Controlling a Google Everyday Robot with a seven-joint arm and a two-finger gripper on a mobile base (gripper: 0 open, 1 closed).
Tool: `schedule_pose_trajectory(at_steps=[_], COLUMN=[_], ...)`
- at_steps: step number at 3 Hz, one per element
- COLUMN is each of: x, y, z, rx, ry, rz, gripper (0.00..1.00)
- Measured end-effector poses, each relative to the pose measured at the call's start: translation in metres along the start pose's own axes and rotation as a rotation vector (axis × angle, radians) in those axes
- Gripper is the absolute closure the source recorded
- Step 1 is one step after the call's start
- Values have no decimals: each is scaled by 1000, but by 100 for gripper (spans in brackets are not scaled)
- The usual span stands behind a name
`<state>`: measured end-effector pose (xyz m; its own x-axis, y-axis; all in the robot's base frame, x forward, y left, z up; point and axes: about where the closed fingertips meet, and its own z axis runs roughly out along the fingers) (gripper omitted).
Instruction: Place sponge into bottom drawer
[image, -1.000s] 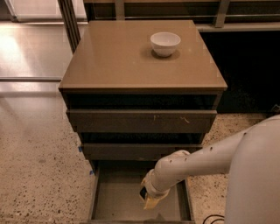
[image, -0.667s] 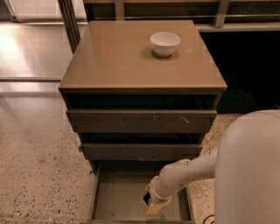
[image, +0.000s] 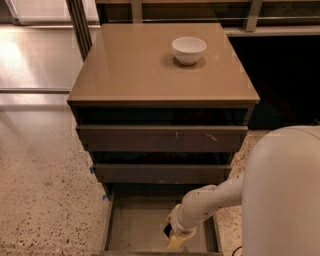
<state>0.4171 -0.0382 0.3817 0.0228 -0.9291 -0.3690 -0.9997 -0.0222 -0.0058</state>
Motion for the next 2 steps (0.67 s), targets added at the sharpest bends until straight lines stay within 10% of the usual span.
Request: schedule_pose_trajectory(at_steps=[2], x=[50], y=[-11], z=[43], rx=[34], ry=[-126], rz=[92], gripper=[100])
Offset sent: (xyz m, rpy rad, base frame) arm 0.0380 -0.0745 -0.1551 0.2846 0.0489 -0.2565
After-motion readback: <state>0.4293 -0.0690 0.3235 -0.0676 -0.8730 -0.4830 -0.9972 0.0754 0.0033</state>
